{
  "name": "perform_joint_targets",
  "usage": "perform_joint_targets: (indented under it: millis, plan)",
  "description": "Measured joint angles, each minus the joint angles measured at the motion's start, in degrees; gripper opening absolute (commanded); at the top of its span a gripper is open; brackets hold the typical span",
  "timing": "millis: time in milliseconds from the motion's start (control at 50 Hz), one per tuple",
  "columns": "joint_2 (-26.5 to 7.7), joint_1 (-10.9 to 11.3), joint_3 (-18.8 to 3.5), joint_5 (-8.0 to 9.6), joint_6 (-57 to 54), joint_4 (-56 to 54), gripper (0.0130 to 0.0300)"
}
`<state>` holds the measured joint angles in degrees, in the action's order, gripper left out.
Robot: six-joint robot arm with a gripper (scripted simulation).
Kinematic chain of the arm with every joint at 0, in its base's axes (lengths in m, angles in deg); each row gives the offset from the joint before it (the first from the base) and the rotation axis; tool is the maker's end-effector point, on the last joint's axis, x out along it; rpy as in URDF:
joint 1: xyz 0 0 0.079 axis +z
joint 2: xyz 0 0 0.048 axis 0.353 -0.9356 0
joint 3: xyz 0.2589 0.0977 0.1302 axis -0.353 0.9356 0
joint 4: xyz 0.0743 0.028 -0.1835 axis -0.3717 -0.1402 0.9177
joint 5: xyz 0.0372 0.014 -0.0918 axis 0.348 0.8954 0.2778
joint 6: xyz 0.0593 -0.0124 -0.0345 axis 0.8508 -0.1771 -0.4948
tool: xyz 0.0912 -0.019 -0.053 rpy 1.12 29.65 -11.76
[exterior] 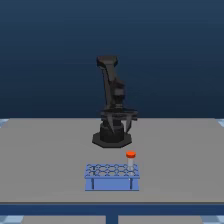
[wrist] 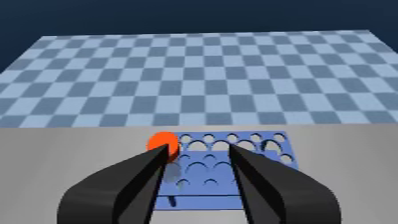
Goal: Pick up the centrifuge tube on the rack
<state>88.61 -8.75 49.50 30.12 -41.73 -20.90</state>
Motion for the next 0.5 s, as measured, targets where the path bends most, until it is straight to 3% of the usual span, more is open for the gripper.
perform_joint_targets:
  millis: [500]
  plan:
    - [-9.59, 3.8, -5.3, -3.01, -3.27, -5.85, 0.03]
